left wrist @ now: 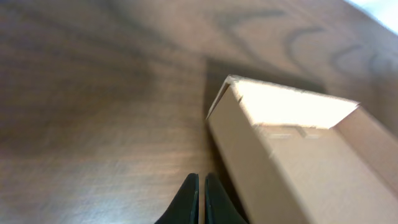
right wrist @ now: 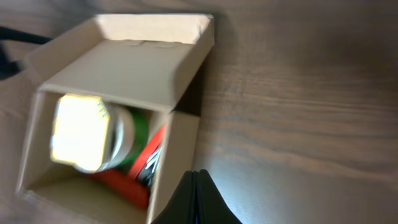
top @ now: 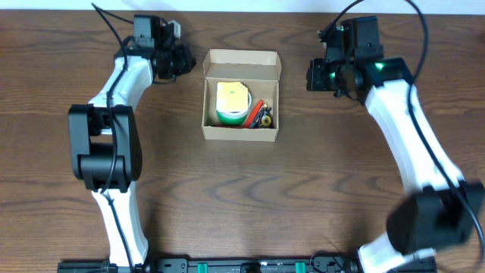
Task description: Pack container
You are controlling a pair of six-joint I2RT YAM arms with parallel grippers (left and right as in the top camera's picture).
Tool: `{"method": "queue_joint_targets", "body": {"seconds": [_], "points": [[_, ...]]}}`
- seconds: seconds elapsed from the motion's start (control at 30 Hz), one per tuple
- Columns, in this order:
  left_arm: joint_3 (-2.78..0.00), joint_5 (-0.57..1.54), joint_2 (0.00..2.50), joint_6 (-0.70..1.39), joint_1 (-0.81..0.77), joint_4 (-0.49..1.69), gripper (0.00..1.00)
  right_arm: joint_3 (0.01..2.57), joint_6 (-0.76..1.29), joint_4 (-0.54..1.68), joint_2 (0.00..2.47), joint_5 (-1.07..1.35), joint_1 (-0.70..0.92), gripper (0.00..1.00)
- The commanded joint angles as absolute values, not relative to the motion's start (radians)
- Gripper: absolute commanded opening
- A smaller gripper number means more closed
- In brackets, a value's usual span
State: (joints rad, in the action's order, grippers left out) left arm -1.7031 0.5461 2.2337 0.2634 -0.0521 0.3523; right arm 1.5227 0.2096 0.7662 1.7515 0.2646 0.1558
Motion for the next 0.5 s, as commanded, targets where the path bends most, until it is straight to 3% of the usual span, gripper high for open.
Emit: {"method": "queue_joint_targets", "body": {"seconds": [0.0,0.23,0.47], "points": [[-1.791,0.616,2.302,0.293,-0.046,0.384,0.06,1.518,0.284,0.689,1.885,0.481,0.098,0.01],[-1.808,0.651,2.342,0.302,-0.046,0.4,0.06,1.518,0.422,0.457,2.132,0.718,0.075,0.01],[-1.808,0.655,2.344,0.315,-0.049,0.437,0.06,1.518,0.55,0.282,2.26,0.787,0.096,0.01]]}}
